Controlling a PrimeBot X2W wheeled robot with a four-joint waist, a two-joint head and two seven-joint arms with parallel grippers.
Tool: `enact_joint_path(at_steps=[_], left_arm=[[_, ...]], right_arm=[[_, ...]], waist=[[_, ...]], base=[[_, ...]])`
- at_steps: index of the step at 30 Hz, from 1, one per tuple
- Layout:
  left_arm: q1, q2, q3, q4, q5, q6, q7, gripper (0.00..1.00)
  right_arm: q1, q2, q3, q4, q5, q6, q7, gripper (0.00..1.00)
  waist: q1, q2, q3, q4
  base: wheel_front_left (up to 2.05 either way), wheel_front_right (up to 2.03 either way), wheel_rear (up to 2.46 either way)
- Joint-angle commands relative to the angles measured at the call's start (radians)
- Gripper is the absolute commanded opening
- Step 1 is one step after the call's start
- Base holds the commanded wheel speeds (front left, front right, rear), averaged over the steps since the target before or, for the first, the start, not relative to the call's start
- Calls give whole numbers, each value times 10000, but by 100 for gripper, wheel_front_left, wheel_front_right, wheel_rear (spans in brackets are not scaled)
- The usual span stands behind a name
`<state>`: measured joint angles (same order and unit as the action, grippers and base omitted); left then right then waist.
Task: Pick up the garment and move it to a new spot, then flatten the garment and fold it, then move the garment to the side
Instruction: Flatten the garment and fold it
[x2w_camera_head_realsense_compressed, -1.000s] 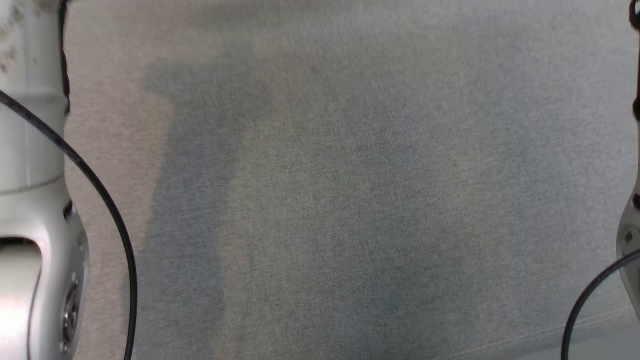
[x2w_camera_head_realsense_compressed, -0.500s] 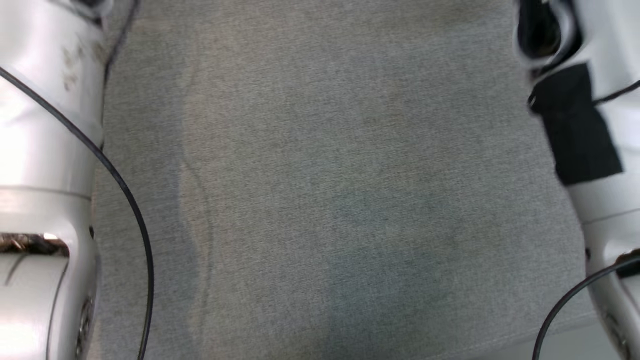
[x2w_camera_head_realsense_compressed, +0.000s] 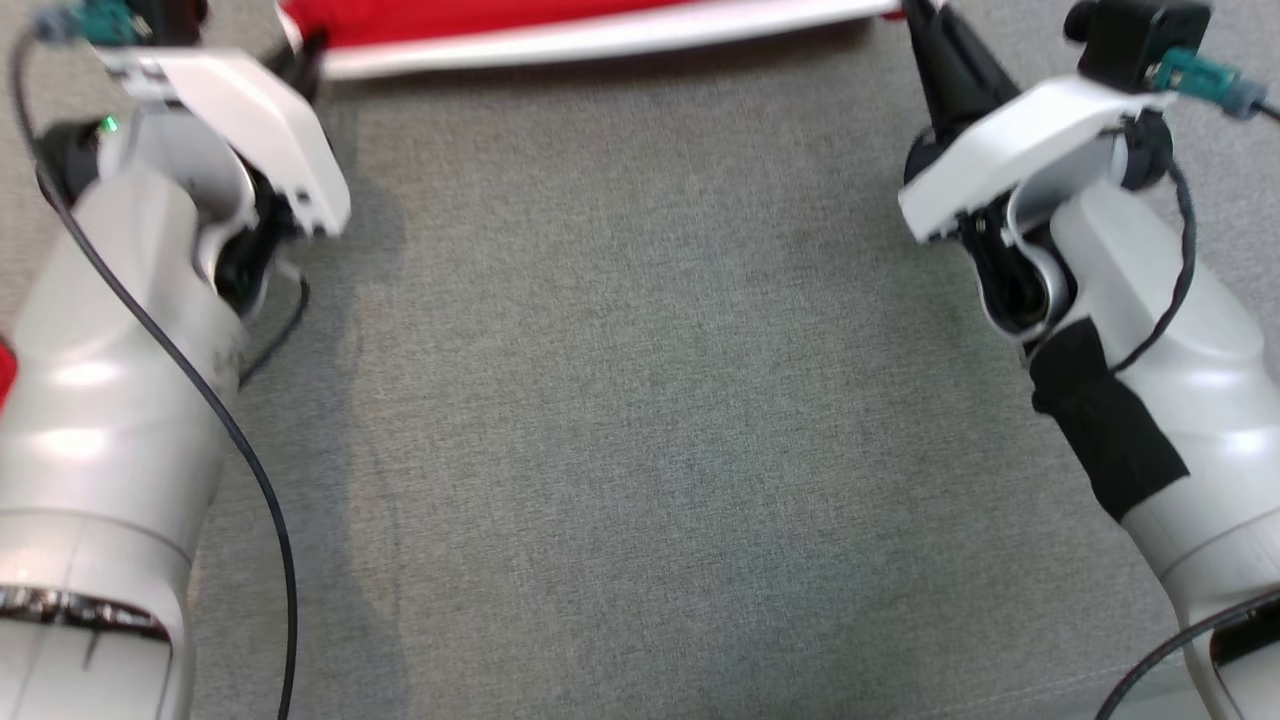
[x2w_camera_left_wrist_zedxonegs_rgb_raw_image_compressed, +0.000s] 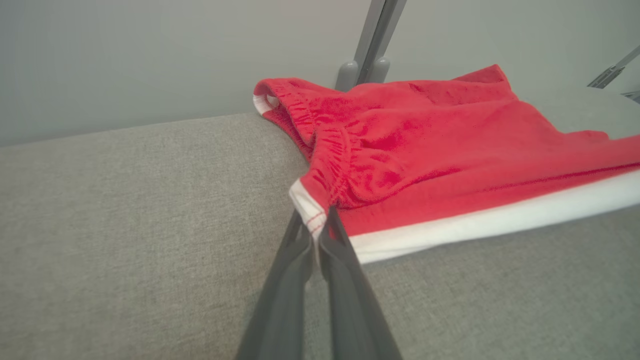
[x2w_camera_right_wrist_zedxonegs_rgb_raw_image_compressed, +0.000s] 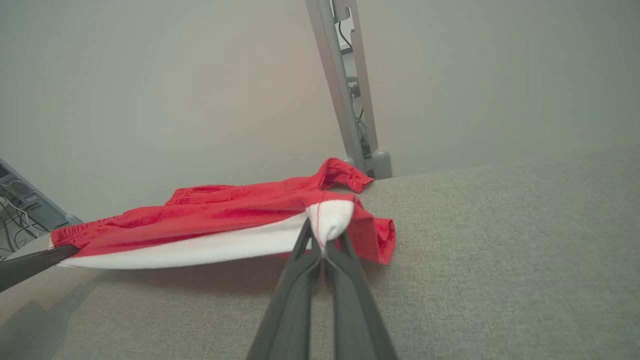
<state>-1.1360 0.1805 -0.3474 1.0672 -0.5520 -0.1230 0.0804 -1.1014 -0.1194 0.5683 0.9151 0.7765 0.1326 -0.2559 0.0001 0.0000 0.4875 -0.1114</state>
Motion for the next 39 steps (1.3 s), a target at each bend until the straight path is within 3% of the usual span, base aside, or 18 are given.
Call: enact_joint_path(at_steps=[1, 12, 28, 39], left_arm=[[299, 292, -148, 84, 141, -10, 43, 0], [1944, 604, -1708, -563, 61, -56, 110, 0], [4018, 946, -3136, -1852, -941, -54, 146, 0], [5841, 1227, -3594, -3495, -2196, -55, 173, 0]], right_arm=[[198, -296, 106, 116, 139, -36, 12, 0], [1200, -1095, 2035, 92, 1142, -45, 783, 0], [2402, -2175, 3823, -107, 2724, -47, 2121, 0], [3452, -3659, 4628, -1789, 4492, -47, 4138, 0]], waist=[[-1, 0, -294, 88], [-1, 0, -1474, 114], [-1, 0, -3026, 230], [-1, 0, -4041, 308]], base=[[0, 0, 0], [0, 0, 0], [0, 0, 0], [0, 0, 0]])
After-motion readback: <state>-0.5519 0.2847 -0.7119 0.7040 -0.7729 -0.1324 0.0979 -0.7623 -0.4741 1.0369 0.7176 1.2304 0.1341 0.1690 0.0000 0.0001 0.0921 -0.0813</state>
